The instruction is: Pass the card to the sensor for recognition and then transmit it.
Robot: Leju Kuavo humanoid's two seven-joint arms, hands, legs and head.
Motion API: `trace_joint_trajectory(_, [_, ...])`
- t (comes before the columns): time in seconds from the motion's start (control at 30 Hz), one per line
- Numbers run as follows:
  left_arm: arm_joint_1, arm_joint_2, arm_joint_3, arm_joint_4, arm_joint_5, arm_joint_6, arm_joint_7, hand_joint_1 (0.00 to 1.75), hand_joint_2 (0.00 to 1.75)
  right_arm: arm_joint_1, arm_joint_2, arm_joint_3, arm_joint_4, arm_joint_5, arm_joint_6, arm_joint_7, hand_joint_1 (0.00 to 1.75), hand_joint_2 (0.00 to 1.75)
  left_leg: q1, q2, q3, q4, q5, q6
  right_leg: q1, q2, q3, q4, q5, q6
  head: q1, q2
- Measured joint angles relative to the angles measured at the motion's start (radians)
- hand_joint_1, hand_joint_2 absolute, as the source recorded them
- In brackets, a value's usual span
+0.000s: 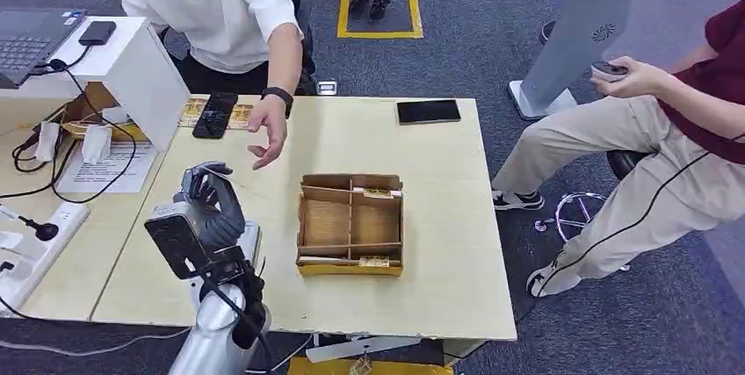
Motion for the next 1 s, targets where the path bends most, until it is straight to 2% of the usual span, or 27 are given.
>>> trace_joint_trajectory(0.17, [-0.081,0.0,0.031,0.128,0.001,0.005,0.075,1.75,1.75,-0.004,0.0,-0.006,0.003,0.008,0.0,0.003,0.0,1.75,0.0,0.0,0.0,0.0,0.0,0.0,0.0,0.0,0.0,0.0,0.0,0.0,0.0,0.0])
trace_joint_trajectory(0.23, [-0.107,-0.004,0.053,0.187,-0.025,0.007,0.084,1.75,1.75,-0.004,0.0,-0.007,0.005,0.013,0.0,0.004,0.0,1.75,0.0,0.0,0.0,0.0,0.0,0.0,0.0,0.001,0.0,0.0,0.0,0.0,0.0,0.0])
trace_joint_trajectory(0.43, [-0.168,-0.046,0.183,0.348,-0.243,0.008,0.087,1.75,1.75,-0.006,0.0,-0.007,0.008,0.035,0.0,0.017,0.0,1.75,0.0,0.0,0.0,0.0,0.0,0.0,0.0,0.001,0.0,0.0,0.0,0.0,0.0,0.0])
trace_joint_trajectory(0.57, [-0.188,-0.063,0.268,0.429,-0.32,0.009,0.096,1.75,1.75,-0.009,0.0,-0.007,0.013,0.045,0.0,0.021,0.0,1.75,0.0,0.0,0.0,0.0,0.0,0.0,0.0,0.001,0.0,0.0,0.0,0.0,0.0,0.0])
trace_joint_trajectory(0.77, [-0.2,-0.083,0.351,0.514,-0.372,0.009,0.107,1.75,1.75,-0.01,-0.003,-0.007,0.021,0.053,0.0,0.021,0.0,1.75,0.0,0.001,0.0,0.0,0.0,0.0,0.0,0.001,0.0,0.0,0.0,0.0,0.0,0.0])
trace_joint_trajectory(1.0, [-0.208,-0.093,0.395,0.561,-0.4,0.009,0.111,1.75,1.75,-0.01,-0.005,-0.007,0.027,0.055,0.0,0.021,0.0,1.75,0.0,0.0,0.0,0.0,0.0,0.0,0.0,0.001,0.0,0.0,0.0,0.0,0.0,0.0])
